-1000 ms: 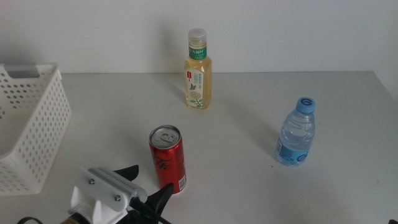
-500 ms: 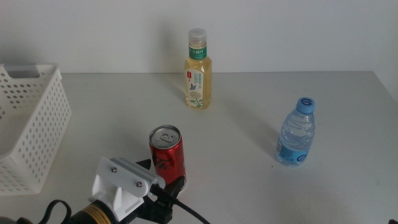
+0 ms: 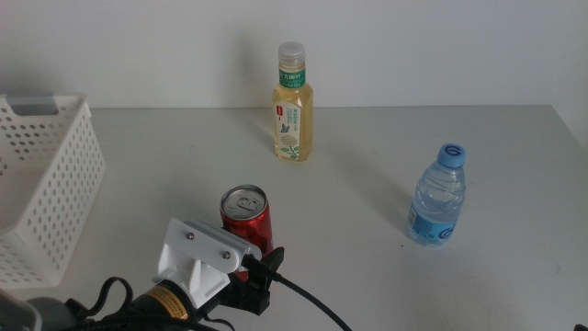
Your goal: Use arms to grab the bottles and put them into the dustbin to the left of the table.
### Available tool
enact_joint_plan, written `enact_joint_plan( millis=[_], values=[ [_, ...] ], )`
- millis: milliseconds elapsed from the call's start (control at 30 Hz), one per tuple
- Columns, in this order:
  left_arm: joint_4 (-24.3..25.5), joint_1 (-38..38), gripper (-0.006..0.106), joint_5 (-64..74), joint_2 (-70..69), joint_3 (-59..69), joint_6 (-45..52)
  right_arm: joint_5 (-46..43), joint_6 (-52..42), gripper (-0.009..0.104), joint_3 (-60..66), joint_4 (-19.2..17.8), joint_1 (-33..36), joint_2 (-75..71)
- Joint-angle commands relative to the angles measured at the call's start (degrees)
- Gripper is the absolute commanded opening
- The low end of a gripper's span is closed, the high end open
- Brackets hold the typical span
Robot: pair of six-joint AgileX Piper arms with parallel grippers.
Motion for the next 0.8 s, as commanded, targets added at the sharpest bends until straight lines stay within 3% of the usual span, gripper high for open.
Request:
enact_joint_plan(
  millis=[0, 767],
  values=[
    [-0.7, -0.3, 0.093, -9.5, -0.9, -1.6, -0.4, -3.9, -0.5, 0.066, -0.3, -0.3, -0.4, -1.2],
    [-3.8, -0.3, 0.093, -10.1, 1.2, -4.4, 0.5, -3.8, -0.5, 0.066, -0.3, -0.3, -0.4, -1.2]
  ],
)
